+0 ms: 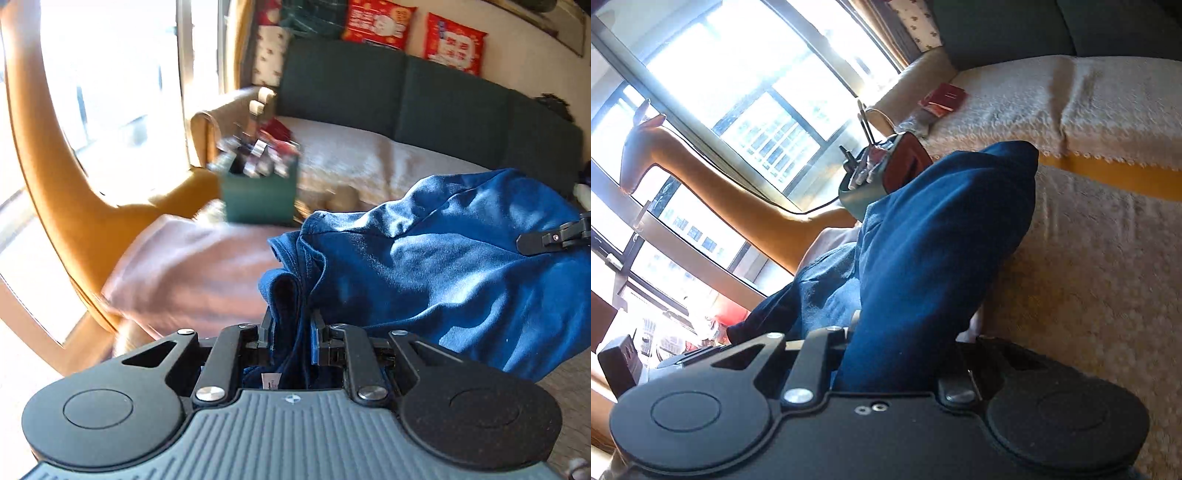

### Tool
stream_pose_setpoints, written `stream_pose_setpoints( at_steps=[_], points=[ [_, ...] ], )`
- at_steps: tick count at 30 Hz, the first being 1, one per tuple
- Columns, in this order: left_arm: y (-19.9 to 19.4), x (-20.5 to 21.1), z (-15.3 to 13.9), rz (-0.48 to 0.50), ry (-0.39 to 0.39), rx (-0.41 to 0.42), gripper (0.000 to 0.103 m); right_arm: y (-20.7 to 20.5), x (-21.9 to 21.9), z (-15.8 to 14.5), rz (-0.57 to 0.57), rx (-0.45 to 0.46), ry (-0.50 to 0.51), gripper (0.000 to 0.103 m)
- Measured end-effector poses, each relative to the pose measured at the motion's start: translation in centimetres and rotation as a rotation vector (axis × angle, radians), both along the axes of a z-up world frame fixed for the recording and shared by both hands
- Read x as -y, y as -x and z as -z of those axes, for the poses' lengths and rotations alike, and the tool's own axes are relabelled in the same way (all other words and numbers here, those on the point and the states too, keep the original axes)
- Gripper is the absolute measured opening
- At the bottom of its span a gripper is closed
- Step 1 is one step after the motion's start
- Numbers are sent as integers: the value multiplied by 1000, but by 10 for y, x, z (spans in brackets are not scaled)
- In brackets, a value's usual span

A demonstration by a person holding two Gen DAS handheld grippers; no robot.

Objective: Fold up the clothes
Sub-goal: 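Carry the shirt with both grippers and lay it on the pink garment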

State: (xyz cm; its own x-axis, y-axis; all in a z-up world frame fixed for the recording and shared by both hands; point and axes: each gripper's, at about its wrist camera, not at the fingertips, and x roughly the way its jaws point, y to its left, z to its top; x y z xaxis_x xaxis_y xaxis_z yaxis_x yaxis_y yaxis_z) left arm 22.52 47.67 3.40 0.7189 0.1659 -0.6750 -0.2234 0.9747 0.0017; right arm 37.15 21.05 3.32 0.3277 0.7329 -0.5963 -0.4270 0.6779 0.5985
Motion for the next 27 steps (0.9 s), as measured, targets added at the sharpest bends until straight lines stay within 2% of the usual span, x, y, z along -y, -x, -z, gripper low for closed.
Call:
stream_pose_setpoints(
  at_steps=[4,8,11,14,20,23,27],
  points=[
    [-36,-39,-1,-56,-75,19,15,-35,-53,1,-12,10,-15,103],
    [-60,-78,14,-124,-92,28,15,-67,-101,20,-12,5,-37,103],
    [-71,-98,38,-140,-101,6,15,-87,-131,48,-16,-27,-24,103],
    [-83,-106,73,-142,-100,-37,15,-100,-151,80,-22,-43,17,103],
    [-94,-111,136,-167,-62,-88,15,-112,-161,142,-7,-82,103,103],
    [-96,-115,155,-172,-52,-114,15,-115,-152,171,7,-125,118,103],
    [-99,-108,169,-167,-79,-137,15,-116,-140,200,24,-172,92,103]
  ],
)
